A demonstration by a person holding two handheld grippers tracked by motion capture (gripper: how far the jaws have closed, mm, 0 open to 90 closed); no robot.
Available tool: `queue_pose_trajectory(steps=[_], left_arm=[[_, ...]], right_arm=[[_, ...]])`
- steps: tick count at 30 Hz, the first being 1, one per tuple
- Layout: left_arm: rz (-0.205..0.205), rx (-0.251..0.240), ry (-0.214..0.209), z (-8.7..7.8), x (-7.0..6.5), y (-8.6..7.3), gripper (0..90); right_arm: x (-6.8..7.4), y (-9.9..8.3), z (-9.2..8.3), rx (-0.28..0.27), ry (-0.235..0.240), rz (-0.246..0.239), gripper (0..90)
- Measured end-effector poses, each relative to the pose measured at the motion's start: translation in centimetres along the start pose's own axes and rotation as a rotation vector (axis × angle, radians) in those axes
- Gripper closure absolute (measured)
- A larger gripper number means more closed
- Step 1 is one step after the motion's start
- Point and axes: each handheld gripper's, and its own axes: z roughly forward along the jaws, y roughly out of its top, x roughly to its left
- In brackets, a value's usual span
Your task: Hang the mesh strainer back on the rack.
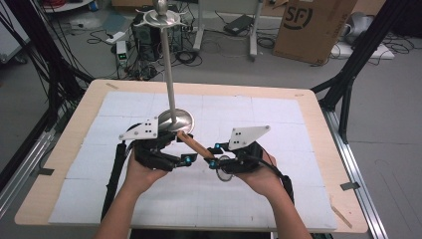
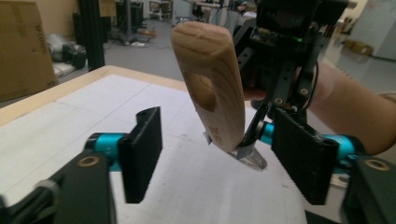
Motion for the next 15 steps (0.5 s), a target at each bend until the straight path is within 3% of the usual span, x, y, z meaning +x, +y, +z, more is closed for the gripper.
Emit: queue_pose_trajectory(steps=[6,15], left_arm=[[-0.008,-0.035,-0.035,-0.09,0.08,0.06,49.0],[0.007,-0.009,-0.043,0.48,-0.12,0.11,59.0]], right_arm=[[0.11,-0.06,0.18,-0.015,0.011,-0.002,68.8],[0.15,-0.12,0.41,-0.037,0.019,-0.004,68.8]])
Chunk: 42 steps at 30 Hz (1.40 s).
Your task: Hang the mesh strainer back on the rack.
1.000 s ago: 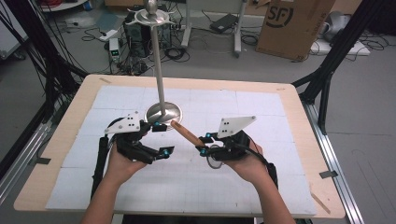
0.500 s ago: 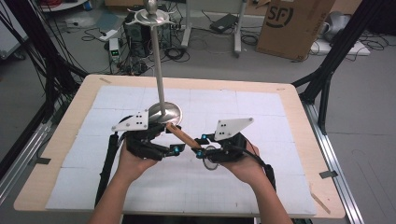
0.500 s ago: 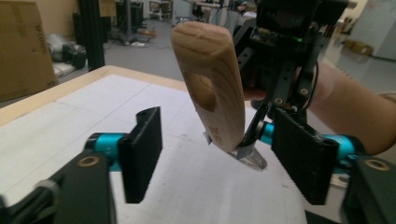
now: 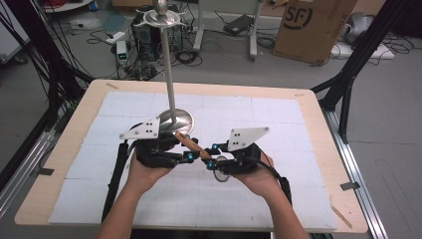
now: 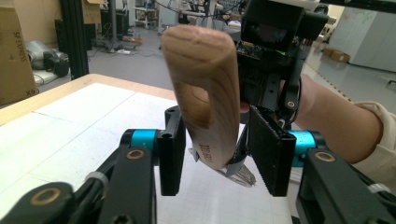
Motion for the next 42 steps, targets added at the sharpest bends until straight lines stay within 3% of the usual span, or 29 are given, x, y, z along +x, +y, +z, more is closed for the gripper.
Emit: queue_pose_trajectory(steps=[9,30,37,42], left_arm=[[0.012,0.030,0.016,0.5,-0.3,0.3,67.7],[0.040,0.070,0.065,1.1,-0.8,0.6,68.8],[0.038,0.073,0.061,1.1,-0.9,0.6,68.9],[0.042,0.088,0.076,0.8,-0.8,0.5,69.0]], right_arm=[[-0.1,-0.4,0.3,-0.023,0.005,-0.013,68.8],[0.2,-0.5,1.4,-0.007,0.008,0.035,68.6],[0.4,-0.8,1.3,-0.029,-0.013,-0.001,67.1],[0.5,-1.4,0.7,-0.038,-0.019,0.011,64.5]])
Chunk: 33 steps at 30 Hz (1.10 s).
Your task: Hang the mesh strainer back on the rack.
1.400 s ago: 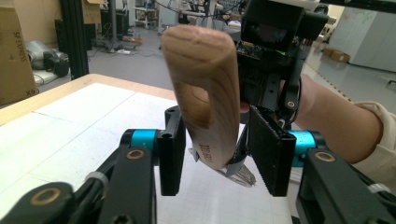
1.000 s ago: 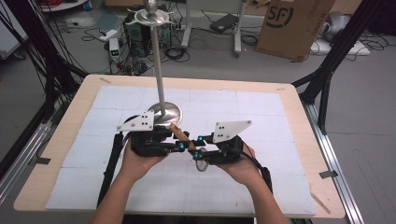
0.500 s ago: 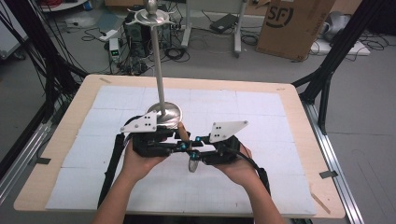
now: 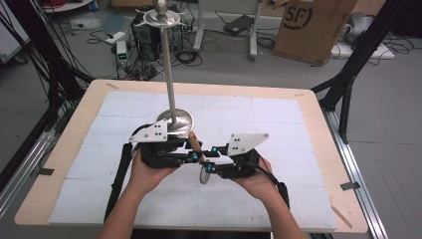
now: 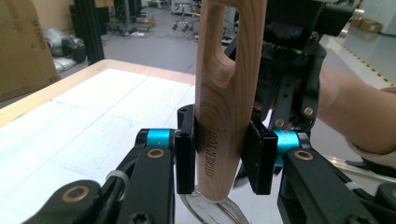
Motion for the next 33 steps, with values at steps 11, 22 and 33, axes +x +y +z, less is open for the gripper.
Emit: queue_pose_trajectory(steps=[11,22,33], left_arm=[[-0.010,0.013,0.042,-1.5,0.6,-0.2,69.1],[-0.026,0.033,0.079,-3.2,1.4,-0.5,69.0],[-0.032,0.053,0.150,-6.0,2.6,0.4,69.0]], right_arm=[[-0.5,-1.8,-2.2,-0.018,-0.053,0.048,54.8],[-0.9,-3.8,-4.2,-0.023,-0.113,0.101,47.9],[-0.9,-4.6,-4.9,-0.026,-0.141,0.109,44.4]])
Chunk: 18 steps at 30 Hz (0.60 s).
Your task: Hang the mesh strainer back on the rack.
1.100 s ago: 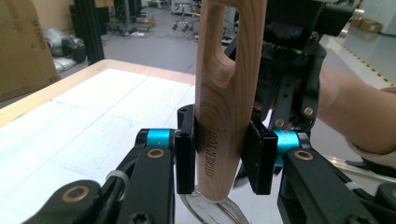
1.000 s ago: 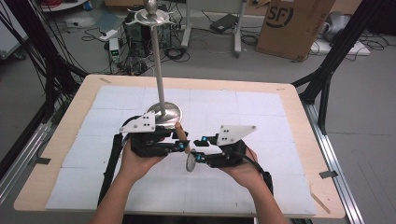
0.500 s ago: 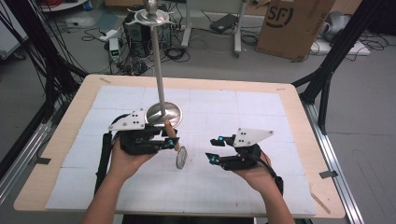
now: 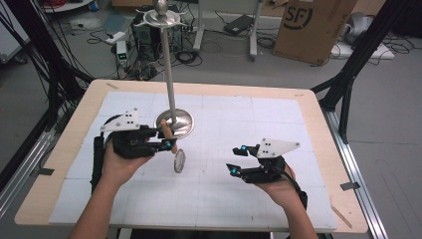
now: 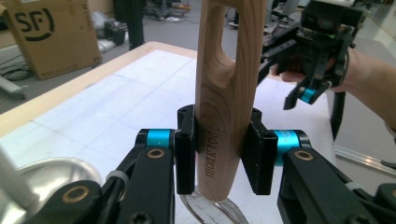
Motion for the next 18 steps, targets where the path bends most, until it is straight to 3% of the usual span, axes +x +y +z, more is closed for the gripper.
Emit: queue_pose_trajectory(steps=[4,18], left_arm=[[-0.030,-0.010,0.021,-1.3,1.0,0.7,69.0],[-0.071,-0.007,0.079,-4.4,4.2,3.8,69.0]], right_arm=[[-0.1,-0.6,-0.4,-0.006,-0.007,0.013,43.8],[-0.1,-1.3,-0.3,-0.002,-0.011,0.012,41.2]])
